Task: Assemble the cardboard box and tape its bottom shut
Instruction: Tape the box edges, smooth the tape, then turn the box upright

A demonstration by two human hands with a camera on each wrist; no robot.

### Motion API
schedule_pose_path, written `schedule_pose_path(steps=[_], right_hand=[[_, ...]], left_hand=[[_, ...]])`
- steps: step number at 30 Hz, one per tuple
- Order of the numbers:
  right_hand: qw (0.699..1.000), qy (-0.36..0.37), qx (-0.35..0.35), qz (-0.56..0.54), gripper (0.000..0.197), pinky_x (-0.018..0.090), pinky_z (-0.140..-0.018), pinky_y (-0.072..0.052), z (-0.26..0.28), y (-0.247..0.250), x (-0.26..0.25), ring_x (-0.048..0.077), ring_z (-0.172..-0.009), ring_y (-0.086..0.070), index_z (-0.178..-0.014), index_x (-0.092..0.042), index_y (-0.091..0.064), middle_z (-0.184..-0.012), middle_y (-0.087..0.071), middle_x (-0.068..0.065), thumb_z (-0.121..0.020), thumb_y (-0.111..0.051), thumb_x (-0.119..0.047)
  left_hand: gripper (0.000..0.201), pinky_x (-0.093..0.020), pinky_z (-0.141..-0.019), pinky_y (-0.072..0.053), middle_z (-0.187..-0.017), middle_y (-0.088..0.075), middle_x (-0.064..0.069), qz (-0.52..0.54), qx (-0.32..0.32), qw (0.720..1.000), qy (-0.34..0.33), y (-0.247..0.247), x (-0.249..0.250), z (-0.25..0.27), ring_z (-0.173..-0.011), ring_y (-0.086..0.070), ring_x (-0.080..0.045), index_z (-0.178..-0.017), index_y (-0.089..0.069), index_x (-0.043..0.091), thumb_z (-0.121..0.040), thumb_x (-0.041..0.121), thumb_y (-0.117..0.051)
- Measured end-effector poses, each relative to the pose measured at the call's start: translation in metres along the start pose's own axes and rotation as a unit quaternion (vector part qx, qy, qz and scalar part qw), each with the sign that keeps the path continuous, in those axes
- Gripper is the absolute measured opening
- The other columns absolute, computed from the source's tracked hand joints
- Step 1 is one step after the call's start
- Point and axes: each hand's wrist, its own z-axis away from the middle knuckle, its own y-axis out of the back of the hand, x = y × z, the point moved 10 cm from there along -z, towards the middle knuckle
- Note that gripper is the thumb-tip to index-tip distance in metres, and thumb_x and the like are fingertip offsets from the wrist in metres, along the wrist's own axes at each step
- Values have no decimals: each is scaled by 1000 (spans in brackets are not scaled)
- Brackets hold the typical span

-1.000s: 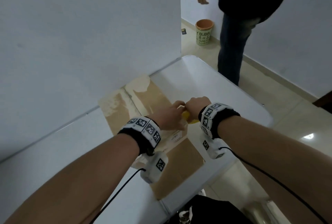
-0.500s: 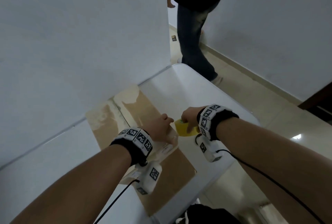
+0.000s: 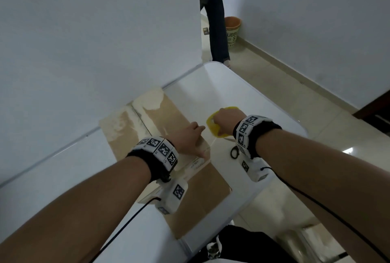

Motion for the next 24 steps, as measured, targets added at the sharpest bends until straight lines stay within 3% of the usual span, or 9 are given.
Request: schedule_pose_path(steps=[3,5,7,10,14,17,19,21,24], right_hand=[[1000,6,14,-8,25,35,-78,-53,0,6,1,28,-92,-64,-102,-9,-64,-102,-63,9,-93,-49,-26],[1000,5,23,-11,22,33,-76,-51,3,9,2,26,-83,-61,-89,-12,-60,-91,-60,7,-94,-46,-29],[1000,9,28,-8,23,30,-70,-44,6,13,1,25,-81,-58,-91,-9,-62,-87,-56,8,-93,-48,-26],[1000,10,15,-11,25,30,-66,-39,9,16,1,23,-77,-54,-99,-3,-69,-80,-55,7,-92,-47,-14],[999,22,26,-4,21,28,-60,-39,9,17,2,22,-73,-55,-100,-7,-69,-86,-64,7,-90,-52,-12],[998,43,38,-22,24,29,-59,-39,10,13,3,25,-82,-64,-98,-7,-68,-93,-69,8,-92,-47,-17],[996,51,29,-67,27,32,-64,-47,8,6,4,27,-88,-66,-97,-6,-67,-93,-69,10,-91,-44,-18],[986,39,36,-158,28,37,-79,-53,5,5,15,27,-94,-64,-103,-9,-67,-100,-68,9,-90,-44,-19],[919,-72,193,-337,26,39,-90,-49,13,20,74,23,-103,-58,-106,-14,-63,-111,-64,4,-89,-45,-10]], left_hand=[[91,-43,-106,-40,-143,-38,-5,28,-14,999,28,15,-3,-9,-128,-46,-27,-152,-17,23,-82,61,-61],[83,-41,-102,-42,-134,-45,-9,56,38,998,14,40,4,-19,-120,-51,-28,-148,-27,25,-81,57,-65],[82,-43,-99,-43,-129,-47,-14,45,64,997,9,54,11,-28,-116,-52,-32,-145,-31,25,-79,56,-68],[87,-40,-98,-44,-132,-55,-12,13,3,999,32,46,16,-42,-117,-54,-31,-146,-29,23,-77,62,-66],[64,-36,-92,-48,-116,-67,-6,55,-66,994,61,37,15,-52,-103,-62,-24,-123,-60,15,-76,58,-70],[56,-35,-88,-53,-105,-70,-5,103,-72,990,66,35,11,-53,-90,-67,-22,-114,-66,12,-77,53,-73],[50,-37,-89,-55,-109,-70,-4,170,-72,981,66,31,9,-53,-92,-70,-21,-120,-64,13,-80,40,-75],[47,-38,-91,-55,-102,-70,-5,224,-73,970,66,27,8,-54,-92,-71,-22,-125,-60,11,-83,25,-75],[49,-40,-96,-53,-99,-73,-11,249,-77,963,63,22,8,-55,-89,-71,-22,-128,-55,11,-84,21,-73]])
